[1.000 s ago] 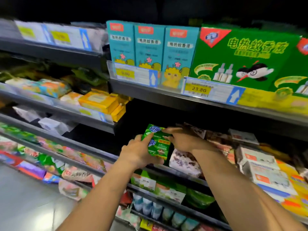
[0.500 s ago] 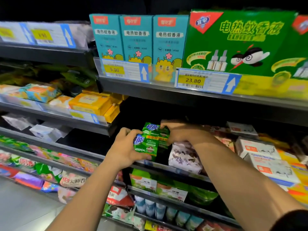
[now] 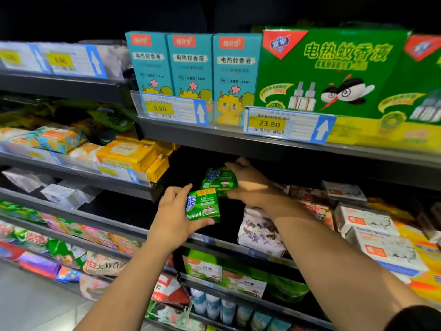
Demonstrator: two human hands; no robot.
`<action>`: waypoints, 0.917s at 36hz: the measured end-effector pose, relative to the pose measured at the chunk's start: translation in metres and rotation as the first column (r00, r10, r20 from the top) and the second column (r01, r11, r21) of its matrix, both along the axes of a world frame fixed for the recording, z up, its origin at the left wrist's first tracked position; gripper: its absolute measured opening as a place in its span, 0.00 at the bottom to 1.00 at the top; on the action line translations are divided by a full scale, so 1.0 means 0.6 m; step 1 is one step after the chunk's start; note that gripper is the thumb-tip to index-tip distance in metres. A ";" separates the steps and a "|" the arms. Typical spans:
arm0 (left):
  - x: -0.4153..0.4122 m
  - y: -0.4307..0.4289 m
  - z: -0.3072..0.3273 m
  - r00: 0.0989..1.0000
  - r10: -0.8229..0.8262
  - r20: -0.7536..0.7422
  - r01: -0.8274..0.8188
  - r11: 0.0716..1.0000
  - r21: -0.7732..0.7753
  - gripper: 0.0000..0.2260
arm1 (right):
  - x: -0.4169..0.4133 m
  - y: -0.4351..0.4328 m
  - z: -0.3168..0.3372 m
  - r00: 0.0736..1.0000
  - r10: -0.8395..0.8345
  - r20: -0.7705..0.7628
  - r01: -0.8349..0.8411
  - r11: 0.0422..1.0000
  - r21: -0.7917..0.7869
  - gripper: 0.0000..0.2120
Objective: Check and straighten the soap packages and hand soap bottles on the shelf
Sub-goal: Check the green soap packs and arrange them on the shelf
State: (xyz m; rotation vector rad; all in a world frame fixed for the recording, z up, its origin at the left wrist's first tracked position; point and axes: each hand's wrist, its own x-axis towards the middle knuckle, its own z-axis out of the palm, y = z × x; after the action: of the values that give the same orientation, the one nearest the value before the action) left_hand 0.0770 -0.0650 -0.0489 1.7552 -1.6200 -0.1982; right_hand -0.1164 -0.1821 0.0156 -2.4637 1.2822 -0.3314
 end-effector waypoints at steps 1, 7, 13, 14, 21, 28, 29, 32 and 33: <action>-0.003 0.001 0.002 1.000 0.012 0.001 -0.012 1.000 -0.010 0.50 | -0.003 0.005 0.008 0.999 0.001 0.032 0.000 1.000 -0.032 0.41; -0.021 0.003 0.018 0.998 0.060 -0.026 -0.062 0.995 -0.083 0.45 | -0.045 0.029 0.021 0.972 -0.099 0.215 0.104 0.994 -0.014 0.09; -0.054 0.013 0.039 0.990 0.013 -0.141 -0.030 0.992 -0.119 0.42 | -0.106 0.077 0.044 0.946 -0.197 0.258 0.207 0.978 -0.013 0.14; -0.062 0.013 0.045 0.987 0.003 -0.160 -0.022 0.993 -0.115 0.40 | -0.120 0.086 0.046 0.941 -0.217 0.260 0.230 0.973 -0.020 0.16; -0.153 0.013 0.104 0.982 -0.076 -0.171 0.045 0.983 -0.178 0.28 | -0.245 0.138 0.045 0.841 -0.361 0.403 0.413 0.910 -0.046 0.16; -0.266 0.007 0.130 0.976 -0.121 -0.184 0.082 0.975 -0.205 0.37 | -0.381 0.213 0.073 0.731 -0.359 0.580 0.479 0.876 -0.061 0.21; -0.286 0.008 0.130 0.975 -0.134 -0.178 0.094 0.972 -0.214 0.38 | -0.400 0.224 0.073 0.734 -0.366 0.573 0.496 0.864 -0.083 0.19; -0.348 0.010 0.130 0.968 -0.173 -0.183 0.132 0.968 -0.215 0.42 | -0.463 0.255 0.065 0.700 -0.485 0.525 0.605 0.793 -0.075 0.20; -0.371 0.011 0.130 0.965 -0.192 -0.177 0.153 0.965 -0.213 0.42 | -0.483 0.267 0.065 0.684 -0.497 0.534 0.625 0.777 -0.076 0.22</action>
State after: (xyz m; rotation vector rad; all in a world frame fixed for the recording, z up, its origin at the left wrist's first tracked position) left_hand -0.1453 -0.0585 0.0291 1.3999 -1.5906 -0.2741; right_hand -0.4065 -0.0220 0.0547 -1.8722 1.8105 -1.2655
